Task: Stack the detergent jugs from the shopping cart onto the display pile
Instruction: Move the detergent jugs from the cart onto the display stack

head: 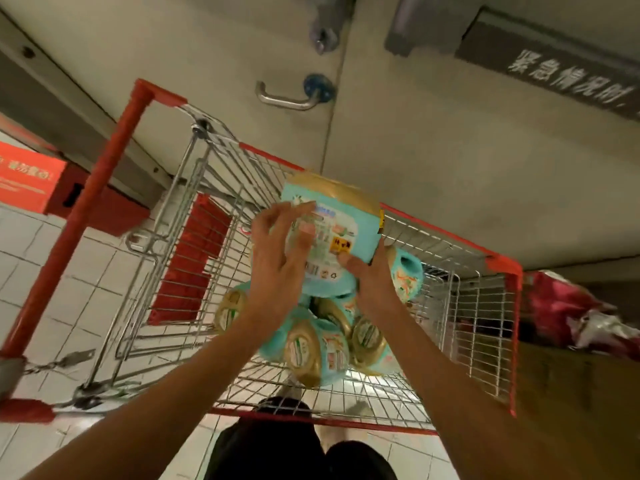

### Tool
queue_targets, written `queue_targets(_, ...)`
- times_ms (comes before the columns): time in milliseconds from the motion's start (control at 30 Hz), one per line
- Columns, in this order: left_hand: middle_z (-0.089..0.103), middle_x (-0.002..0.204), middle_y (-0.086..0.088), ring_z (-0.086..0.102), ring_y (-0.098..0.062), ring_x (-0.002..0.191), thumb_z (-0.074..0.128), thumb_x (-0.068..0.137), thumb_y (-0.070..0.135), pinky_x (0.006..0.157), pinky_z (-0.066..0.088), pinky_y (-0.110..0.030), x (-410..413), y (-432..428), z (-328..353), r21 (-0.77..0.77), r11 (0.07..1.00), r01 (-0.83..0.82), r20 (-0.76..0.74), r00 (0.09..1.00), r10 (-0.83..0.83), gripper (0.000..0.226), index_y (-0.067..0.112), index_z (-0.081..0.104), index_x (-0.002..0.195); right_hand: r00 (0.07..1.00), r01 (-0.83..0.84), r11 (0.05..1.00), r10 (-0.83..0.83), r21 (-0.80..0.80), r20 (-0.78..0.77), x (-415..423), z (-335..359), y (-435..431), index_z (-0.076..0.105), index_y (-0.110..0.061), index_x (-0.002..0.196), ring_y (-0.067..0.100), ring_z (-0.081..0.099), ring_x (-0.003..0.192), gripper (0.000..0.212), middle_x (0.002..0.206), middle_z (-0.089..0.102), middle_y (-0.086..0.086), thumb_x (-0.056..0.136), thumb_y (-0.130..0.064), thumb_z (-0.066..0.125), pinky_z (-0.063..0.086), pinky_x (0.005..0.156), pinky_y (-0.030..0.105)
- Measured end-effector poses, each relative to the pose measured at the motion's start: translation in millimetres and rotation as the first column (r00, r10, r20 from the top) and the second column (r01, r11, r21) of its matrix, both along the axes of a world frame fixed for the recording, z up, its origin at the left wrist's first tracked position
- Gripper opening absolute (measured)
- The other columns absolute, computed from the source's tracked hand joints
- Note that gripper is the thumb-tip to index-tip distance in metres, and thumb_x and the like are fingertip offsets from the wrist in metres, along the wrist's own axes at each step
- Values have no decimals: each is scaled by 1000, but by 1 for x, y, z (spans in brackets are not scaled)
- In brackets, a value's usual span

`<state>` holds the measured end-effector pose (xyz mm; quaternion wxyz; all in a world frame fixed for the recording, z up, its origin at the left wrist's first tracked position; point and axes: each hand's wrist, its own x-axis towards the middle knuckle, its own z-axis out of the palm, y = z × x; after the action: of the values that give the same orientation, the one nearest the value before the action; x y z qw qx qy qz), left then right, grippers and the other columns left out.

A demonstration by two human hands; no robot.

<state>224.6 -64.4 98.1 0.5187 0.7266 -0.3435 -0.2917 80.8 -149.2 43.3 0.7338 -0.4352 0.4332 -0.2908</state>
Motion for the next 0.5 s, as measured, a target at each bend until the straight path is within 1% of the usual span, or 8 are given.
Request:
queue_targets(67,44,145,-6,51,-12,134,48,108,41,102,50,-17,3,-1,2,-13,1000,27,5,1000,-27,38,29,56,144,989,0,987,-23,158,149,-28,5,19,54,-18,138,24,76,111,70,121,79,1,73,-23,80,65,83,43)
queue_targets(100,51,142,-6,58,-15,130,49,108,42,98,53,-19,1,-3,2,5,1000,31,-74,997,-31,41,26,54,146,980,17,974,-62,228,191,-44,10,29,53,-14,139,27,77,110,74,120,79,4,70,-22,80,65,81,42)
queue_targets(133,62,133,-5,65,-20,121,52,106,48,91,57,-23,-3,-6,5,31,999,39,-215,976,-31,46,22,55,145,971,40,954,-108,297,213,-60,14,37,52,-11,141,29,77,109,83,119,79,7,65,-21,84,66,80,44)
queue_targets(200,73,105,-6,73,-28,97,63,89,72,73,59,-32,-23,-10,7,109,985,133,-507,860,-60,70,15,67,129,944,65,923,-180,378,276,-96,22,53,61,-10,135,31,77,107,92,117,79,11,52,-25,98,65,78,46)
queue_targets(267,75,86,-3,73,-23,77,73,63,90,65,59,-33,-52,-7,4,172,945,277,-656,748,-100,74,25,81,98,928,57,919,-193,390,318,-133,31,66,75,-12,121,32,77,106,83,115,79,13,47,-33,104,65,79,46)
queue_targets(333,78,80,0,75,-18,70,74,56,94,63,61,-34,-94,0,-3,153,930,334,-683,716,-145,72,29,84,86,928,88,929,-208,361,309,-177,39,78,70,-9,125,34,76,108,84,118,78,15,52,-34,103,65,82,47)
queue_targets(400,79,82,0,77,-18,72,72,54,97,67,61,-35,-133,7,-7,154,923,354,-676,719,-163,75,31,84,88,926,110,929,-225,354,302,-217,45,93,65,-6,128,35,76,109,86,119,77,17,55,-35,102,65,84,49)
queue_targets(500,79,85,-4,77,-20,73,65,58,99,63,61,-34,-204,20,1,150,884,442,-617,741,-266,78,31,83,90,919,166,928,-268,334,289,-283,52,123,79,-16,117,32,76,109,68,119,78,15,57,-40,101,65,88,48)
